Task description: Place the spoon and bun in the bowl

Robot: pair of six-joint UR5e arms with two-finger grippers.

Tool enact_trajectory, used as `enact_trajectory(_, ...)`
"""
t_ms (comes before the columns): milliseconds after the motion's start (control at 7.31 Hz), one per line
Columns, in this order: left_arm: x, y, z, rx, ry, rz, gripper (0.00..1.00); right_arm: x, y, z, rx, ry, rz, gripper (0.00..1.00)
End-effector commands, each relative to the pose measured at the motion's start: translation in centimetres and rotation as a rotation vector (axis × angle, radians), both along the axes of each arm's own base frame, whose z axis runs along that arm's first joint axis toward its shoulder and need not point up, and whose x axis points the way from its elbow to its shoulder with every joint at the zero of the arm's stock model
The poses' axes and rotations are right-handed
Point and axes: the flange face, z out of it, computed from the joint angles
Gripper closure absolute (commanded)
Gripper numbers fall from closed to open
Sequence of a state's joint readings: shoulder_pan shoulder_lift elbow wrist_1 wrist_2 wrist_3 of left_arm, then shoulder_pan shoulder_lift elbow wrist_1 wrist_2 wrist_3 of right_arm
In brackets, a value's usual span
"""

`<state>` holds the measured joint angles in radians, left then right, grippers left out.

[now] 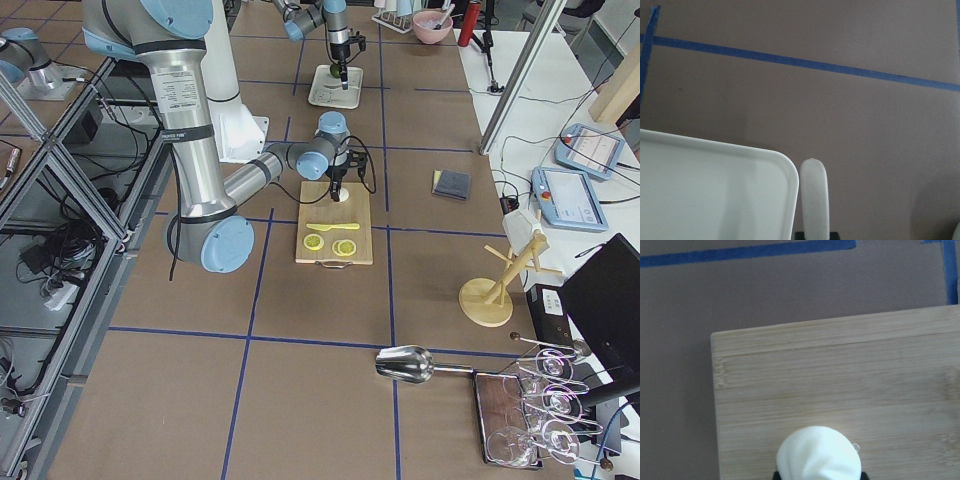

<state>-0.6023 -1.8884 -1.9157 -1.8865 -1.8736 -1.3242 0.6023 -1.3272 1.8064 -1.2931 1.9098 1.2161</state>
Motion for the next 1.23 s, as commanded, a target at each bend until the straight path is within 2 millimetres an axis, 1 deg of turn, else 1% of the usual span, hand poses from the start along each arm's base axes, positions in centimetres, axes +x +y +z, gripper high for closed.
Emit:
enact_trajectory(0,1.5,-0.8,-2.3,-0.037,0.037,-0.032,1.00,0.5,-0.8,-0.7,0.008,-0.009,0.011,0.93)
enact_trajectory(137,2.6,-1.3,-4.1,-0.060,0.065,-0.050,1.00,1.0,-1.6,-1.9,0.014,-0.024,0.024,0.95)
enact_trajectory(274,3.9,-2.0,-6.2,-0.078,0.092,-0.063,1.00,1.6,-2.1,-2.4,0.017,-0.033,0.034,0.95)
enact_trajectory(410,5.0,-2.4,-7.7,-0.096,0.113,-0.075,1.00,2.1,-2.5,-2.6,0.020,-0.037,0.042,0.94)
enact_trajectory(547,7.2,-2.5,-9.4,-0.128,0.131,-0.079,1.00,3.2,-2.9,-3.5,0.026,-0.055,0.049,0.94)
enact_trajectory(684,9.3,-2.0,-10.9,-0.156,0.148,-0.075,1.00,4.4,-3.3,-4.5,0.017,-0.085,0.050,0.92)
enact_trajectory(821,11.2,-1.1,-11.8,-0.153,0.149,-0.083,1.00,4.9,-3.5,-4.7,0.015,-0.095,0.049,0.92)
enact_trajectory(957,12.6,0.0,-12.2,-0.144,0.150,-0.083,1.00,5.0,-4.0,-5.8,0.024,-0.110,0.054,0.92)
enact_trajectory(1094,13.3,0.9,-12.2,-0.144,0.148,-0.068,1.00,5.0,-4.1,-6.3,0.027,-0.115,0.057,0.91)
